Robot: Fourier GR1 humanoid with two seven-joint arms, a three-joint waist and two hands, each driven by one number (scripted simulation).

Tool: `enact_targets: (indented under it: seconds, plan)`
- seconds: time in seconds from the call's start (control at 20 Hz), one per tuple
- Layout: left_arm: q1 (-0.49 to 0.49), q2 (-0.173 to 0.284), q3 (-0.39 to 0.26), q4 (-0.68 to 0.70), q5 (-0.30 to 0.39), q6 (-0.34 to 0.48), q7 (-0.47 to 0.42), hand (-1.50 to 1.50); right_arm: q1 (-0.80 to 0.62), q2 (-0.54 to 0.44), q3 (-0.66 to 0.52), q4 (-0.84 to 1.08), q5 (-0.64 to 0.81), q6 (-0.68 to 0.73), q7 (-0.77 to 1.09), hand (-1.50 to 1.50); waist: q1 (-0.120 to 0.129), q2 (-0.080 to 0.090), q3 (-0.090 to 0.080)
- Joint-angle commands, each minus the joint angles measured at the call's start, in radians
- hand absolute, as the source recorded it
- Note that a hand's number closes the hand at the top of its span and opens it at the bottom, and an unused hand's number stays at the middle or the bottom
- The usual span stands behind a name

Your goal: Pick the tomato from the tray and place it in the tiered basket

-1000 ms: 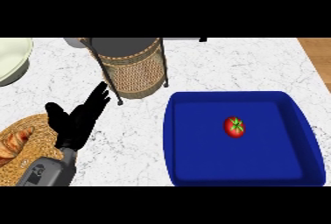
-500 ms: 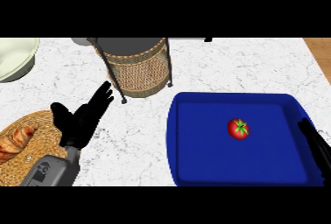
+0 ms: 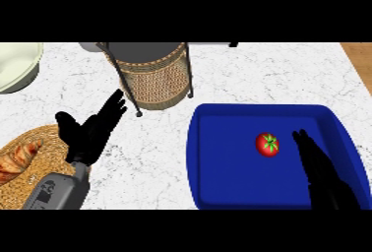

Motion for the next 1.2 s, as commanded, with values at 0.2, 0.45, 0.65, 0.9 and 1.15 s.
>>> enact_targets:
  seconds: [0.2, 0.45, 0.65, 0.9, 1.15]
  plan:
    - [-0.015, -0.050, 0.051, 0.069, -0.050, -0.045, -0.037, 0.00, 0.003, 0.049, -0.027, 0.151, 0.033, -0.012, -0.054, -1.50, -0.005, 0.000, 0.001]
    - [0.065, -0.043, 0.041, -0.085, -0.074, -0.048, 0.043, 0.00, -0.048, 0.084, -0.094, 0.245, 0.033, -0.046, -0.093, -1.50, 0.001, -0.001, 0.001]
    - [0.043, -0.099, 0.063, -0.004, -0.105, -0.052, 0.007, 0.00, 0.027, 0.104, -0.075, 0.168, 0.084, -0.076, -0.092, -1.50, -0.005, -0.001, 0.001]
    - [0.031, -0.106, 0.083, -0.014, -0.102, -0.085, 0.027, 0.00, 0.014, 0.144, -0.104, 0.350, 0.082, -0.174, -0.200, -1.50, -0.003, 0.000, 0.001]
    - [-0.008, -0.128, 0.107, -0.034, -0.130, -0.065, 0.079, 0.00, -0.080, 0.153, -0.180, 0.388, 0.030, -0.141, -0.237, -1.50, -0.002, 0.000, 0.001]
